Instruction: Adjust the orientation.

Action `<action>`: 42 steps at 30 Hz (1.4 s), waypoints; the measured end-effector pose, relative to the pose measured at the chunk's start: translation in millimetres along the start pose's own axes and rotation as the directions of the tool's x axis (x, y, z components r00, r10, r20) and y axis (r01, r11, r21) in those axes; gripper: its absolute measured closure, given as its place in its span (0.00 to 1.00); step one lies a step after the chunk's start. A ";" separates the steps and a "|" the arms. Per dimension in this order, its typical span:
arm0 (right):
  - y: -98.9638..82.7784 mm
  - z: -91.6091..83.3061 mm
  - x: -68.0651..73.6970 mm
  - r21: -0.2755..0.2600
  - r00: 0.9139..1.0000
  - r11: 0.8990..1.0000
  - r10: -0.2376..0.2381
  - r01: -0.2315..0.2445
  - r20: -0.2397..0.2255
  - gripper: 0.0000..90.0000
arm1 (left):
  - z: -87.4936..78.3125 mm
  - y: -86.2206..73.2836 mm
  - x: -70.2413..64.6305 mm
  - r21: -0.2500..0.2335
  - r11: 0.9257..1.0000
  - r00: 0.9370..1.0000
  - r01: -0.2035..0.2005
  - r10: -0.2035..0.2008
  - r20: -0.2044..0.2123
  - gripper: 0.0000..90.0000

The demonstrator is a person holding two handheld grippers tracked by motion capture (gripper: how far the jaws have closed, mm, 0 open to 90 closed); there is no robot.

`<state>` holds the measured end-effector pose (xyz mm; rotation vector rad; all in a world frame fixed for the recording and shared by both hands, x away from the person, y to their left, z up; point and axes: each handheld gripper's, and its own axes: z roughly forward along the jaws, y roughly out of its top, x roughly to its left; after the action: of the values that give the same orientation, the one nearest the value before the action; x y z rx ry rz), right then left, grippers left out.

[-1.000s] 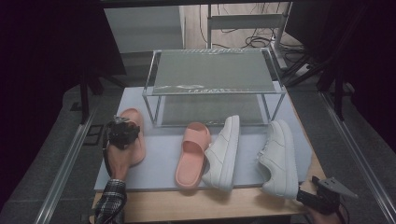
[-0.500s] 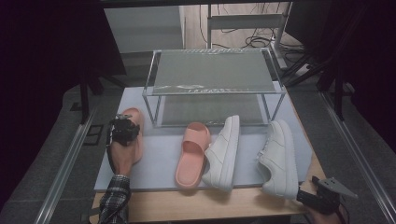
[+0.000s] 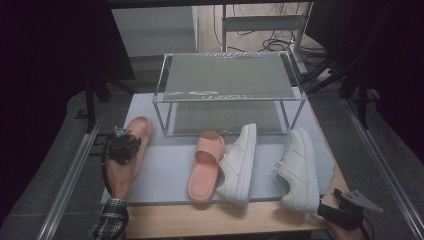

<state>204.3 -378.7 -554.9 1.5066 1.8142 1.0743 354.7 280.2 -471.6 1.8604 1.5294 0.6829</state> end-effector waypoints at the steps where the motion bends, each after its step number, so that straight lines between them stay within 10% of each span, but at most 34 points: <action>1: 0.0 -0.1 0.1 0.001 1.000 1.000 0.002 -0.002 0.000 0.15 | -6.7 -5.3 -0.9 -0.009 1.000 1.000 -0.016 0.016 0.015 0.95; 13: 0.0 0.0 0.0 0.000 1.000 1.000 0.000 0.000 0.000 0.15 | -37.4 -28.3 -8.5 -0.034 0.997 0.994 -0.073 0.075 0.073 0.95; 26: -0.1 -0.1 0.2 0.000 1.000 1.000 0.002 -0.002 0.000 0.15 | -61.5 -56.0 -42.1 -0.041 0.986 0.974 -0.159 0.164 0.158 0.95; 36: -0.1 -0.1 0.2 0.001 1.000 1.000 0.001 -0.001 0.000 0.15 | -59.4 -51.8 -71.6 -0.074 0.980 0.957 -0.183 0.195 0.213 0.95; 42: -0.2 -0.1 0.1 0.000 1.000 1.000 0.000 0.000 0.000 0.15 | -45.5 -39.2 -90.7 -0.077 0.980 0.959 -0.184 0.197 0.204 0.95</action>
<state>204.1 -378.6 -555.0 1.5068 1.8140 1.0743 278.3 202.8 -470.4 1.9843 1.1955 0.5869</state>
